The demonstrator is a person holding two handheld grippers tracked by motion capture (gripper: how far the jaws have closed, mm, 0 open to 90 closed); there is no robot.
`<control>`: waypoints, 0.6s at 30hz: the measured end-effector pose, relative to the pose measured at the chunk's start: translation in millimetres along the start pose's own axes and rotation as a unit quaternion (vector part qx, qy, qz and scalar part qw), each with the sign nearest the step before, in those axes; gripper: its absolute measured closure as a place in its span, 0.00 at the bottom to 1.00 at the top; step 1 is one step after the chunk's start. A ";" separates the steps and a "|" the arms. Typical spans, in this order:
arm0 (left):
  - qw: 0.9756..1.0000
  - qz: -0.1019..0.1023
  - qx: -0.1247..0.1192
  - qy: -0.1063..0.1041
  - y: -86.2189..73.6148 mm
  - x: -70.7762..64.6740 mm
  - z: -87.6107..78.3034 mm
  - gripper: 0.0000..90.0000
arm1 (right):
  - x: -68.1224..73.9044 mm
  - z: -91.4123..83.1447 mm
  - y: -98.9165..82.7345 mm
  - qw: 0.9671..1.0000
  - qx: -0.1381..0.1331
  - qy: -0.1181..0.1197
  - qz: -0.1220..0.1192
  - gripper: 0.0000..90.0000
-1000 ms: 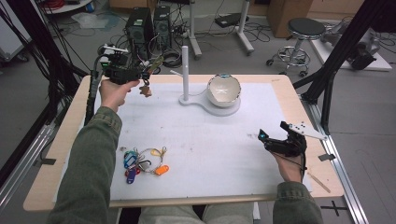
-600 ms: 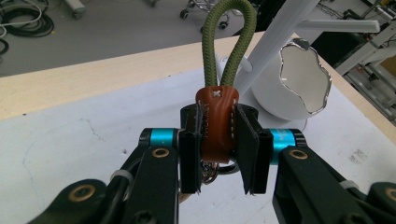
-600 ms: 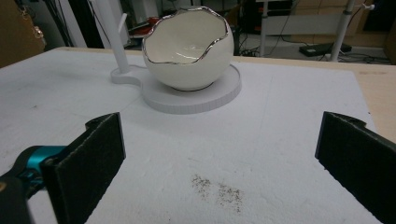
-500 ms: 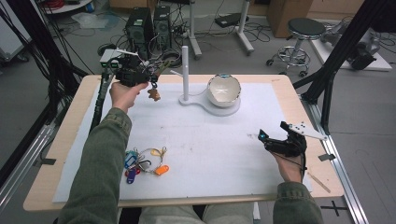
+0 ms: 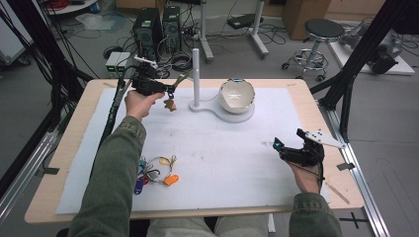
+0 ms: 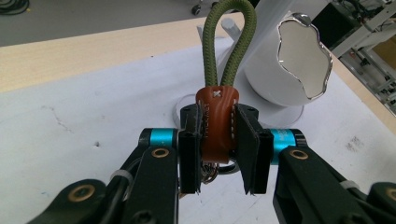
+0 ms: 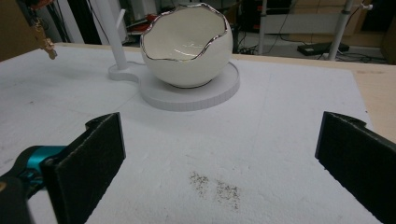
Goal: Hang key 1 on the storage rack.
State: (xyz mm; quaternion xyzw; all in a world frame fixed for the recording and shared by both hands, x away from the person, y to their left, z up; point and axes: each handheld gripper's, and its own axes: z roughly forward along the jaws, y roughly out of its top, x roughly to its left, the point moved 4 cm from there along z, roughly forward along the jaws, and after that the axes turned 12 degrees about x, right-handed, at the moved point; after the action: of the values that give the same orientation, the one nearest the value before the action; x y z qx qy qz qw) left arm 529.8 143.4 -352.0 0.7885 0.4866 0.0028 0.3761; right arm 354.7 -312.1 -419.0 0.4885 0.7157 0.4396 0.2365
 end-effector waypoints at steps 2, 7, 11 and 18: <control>1.000 0.002 0.004 0.004 -0.3 -0.5 2.7 0.80 | 0.2 0.1 -0.2 1.000 0.001 0.001 0.001 0.01; 1.000 -0.003 0.011 0.004 -1.1 -1.8 9.6 0.79 | -0.1 0.5 -0.3 1.000 0.002 -0.001 -0.001 0.01; 1.000 0.000 0.014 0.004 -1.7 -3.7 15.3 0.79 | 0.0 0.4 -0.2 1.000 0.001 -0.002 -0.004 0.01; 1.000 0.006 0.015 0.014 -2.6 -4.9 23.3 0.79 | -0.7 0.0 -0.1 1.000 0.000 -0.004 -0.002 0.01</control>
State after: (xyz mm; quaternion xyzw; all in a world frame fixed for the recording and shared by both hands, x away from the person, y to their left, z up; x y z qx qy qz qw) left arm 533.8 126.6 -368.5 0.7970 0.4871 0.0089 0.3569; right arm 355.0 -312.7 -419.1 0.4884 0.7159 0.4374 0.2402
